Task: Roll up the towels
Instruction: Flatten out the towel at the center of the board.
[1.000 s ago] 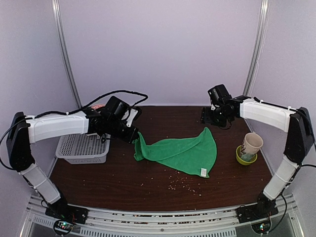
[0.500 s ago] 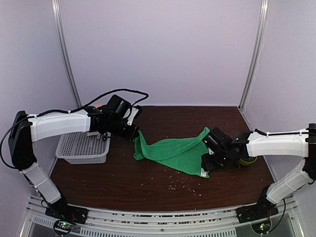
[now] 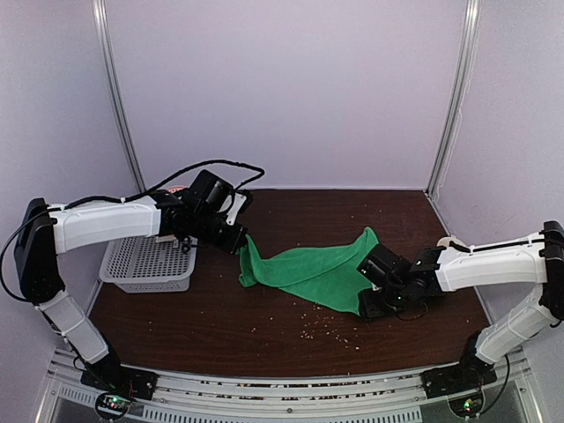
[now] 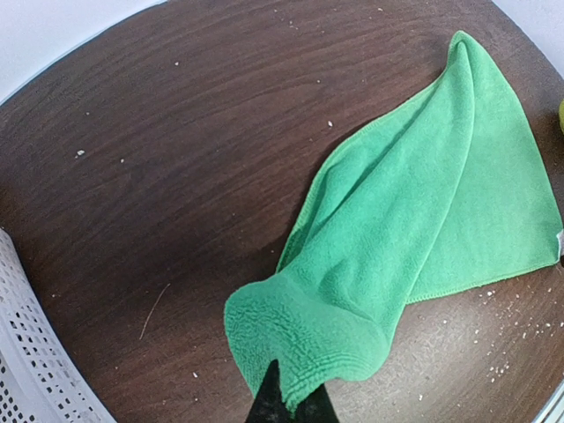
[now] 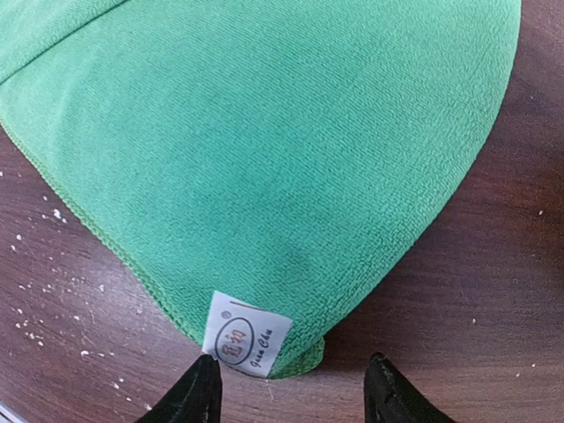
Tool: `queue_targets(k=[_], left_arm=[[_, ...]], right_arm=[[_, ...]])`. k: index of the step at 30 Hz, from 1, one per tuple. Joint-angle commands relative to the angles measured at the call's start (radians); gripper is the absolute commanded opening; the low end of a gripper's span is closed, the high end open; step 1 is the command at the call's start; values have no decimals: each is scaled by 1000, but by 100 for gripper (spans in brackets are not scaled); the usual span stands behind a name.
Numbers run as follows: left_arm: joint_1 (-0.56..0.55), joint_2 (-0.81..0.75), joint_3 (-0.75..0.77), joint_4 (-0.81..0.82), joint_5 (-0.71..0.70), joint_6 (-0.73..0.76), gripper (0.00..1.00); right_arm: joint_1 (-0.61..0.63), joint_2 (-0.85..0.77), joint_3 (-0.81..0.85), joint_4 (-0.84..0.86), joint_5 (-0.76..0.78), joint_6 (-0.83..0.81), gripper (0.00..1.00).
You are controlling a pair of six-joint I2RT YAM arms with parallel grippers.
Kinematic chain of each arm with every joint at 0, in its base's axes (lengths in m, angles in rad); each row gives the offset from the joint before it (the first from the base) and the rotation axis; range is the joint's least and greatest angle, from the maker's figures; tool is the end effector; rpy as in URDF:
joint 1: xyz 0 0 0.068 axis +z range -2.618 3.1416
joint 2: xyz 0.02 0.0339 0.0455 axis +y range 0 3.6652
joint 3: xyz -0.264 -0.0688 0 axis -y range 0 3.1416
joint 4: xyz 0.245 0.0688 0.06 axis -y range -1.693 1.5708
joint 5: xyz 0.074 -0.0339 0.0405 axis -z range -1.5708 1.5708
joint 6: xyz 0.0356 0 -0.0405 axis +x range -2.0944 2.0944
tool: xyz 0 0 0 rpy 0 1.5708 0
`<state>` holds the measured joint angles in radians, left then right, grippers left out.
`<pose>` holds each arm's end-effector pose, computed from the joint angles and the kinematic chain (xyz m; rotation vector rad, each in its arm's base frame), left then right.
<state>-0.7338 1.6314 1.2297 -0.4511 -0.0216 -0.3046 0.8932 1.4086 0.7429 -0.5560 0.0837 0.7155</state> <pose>0.2657 -0.2385 0.2539 0.5168 2.4182 -0.4372 0.1556 0.1887 0.1670 -0.2300 2.8175 0.2770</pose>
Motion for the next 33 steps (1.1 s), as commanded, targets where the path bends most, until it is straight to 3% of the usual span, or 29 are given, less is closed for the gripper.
queue_targets(k=[1,12,19,25,33], left_arm=[[7,-37,-12,9,8,-8,0],[7,-71,-31,5,21,-13,0],[7,-98,-42,-9,22,-13,0],[7,-144,-26,-49,14,-3,0],[5,-208,-63,-64,32,1,0]], right_arm=[[8,-8,-37,25,-7,38,55],[8,91,-65,137,-47,71,38],[3,32,-92,130,-2,92,0],[3,-236,71,-87,146,39,0],[-6,-410,290,-278,234,10,0]])
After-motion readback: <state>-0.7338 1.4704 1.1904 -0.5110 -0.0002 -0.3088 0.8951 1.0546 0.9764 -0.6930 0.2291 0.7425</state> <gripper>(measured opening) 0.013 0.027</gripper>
